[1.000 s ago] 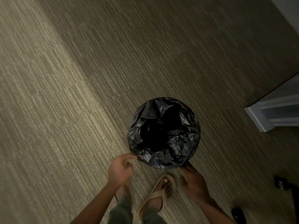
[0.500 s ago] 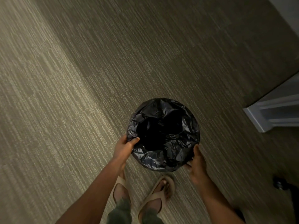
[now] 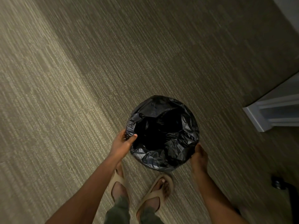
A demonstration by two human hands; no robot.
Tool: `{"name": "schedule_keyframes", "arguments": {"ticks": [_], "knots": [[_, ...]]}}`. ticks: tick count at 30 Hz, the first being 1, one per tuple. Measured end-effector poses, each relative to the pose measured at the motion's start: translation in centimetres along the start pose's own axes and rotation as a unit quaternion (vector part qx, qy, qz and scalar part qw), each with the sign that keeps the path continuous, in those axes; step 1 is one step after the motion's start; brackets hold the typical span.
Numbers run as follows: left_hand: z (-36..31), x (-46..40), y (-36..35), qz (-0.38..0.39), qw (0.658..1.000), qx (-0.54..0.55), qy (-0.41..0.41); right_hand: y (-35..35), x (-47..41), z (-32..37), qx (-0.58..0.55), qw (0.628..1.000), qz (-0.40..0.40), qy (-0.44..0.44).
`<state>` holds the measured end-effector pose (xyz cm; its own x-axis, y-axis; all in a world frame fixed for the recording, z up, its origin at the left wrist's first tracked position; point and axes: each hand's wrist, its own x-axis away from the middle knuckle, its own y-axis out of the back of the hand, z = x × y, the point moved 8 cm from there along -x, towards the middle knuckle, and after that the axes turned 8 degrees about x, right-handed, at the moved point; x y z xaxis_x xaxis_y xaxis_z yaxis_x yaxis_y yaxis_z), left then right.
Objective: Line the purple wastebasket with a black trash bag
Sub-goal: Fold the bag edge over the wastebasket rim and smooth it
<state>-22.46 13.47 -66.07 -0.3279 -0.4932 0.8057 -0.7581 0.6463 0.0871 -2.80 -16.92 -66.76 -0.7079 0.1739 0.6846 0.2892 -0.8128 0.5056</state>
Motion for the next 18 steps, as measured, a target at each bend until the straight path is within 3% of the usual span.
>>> {"name": "schedule_keyframes", "arguments": {"ticks": [3,6,9,13,15,18], "knots": [[-1.2,0.1,1.7,-0.101,0.990,-0.085,-0.054,1.0,0.3,1.5,0.004,0.998,-0.051,0.024],[-2.9,0.9,2.6,-0.179,0.966,-0.152,-0.110,1.7,0.6,3.9,0.103,0.987,-0.068,0.106],[-3.1,0.0,1.0,-0.112,0.980,-0.134,-0.093,0.3,0.3,4.5,0.199,0.972,0.002,0.123],[-3.2,-0.8,-0.2,-0.035,0.991,-0.110,-0.061,0.4,-0.2,4.7,0.194,0.974,0.024,0.117],[-3.4,-0.5,0.6,-0.060,0.990,-0.112,-0.056,1.0,-0.2,4.9,0.174,0.977,0.015,0.121],[-3.1,1.3,3.2,-0.186,0.975,-0.096,-0.071,2.2,0.3,5.0,0.173,0.977,-0.039,0.121]]}}
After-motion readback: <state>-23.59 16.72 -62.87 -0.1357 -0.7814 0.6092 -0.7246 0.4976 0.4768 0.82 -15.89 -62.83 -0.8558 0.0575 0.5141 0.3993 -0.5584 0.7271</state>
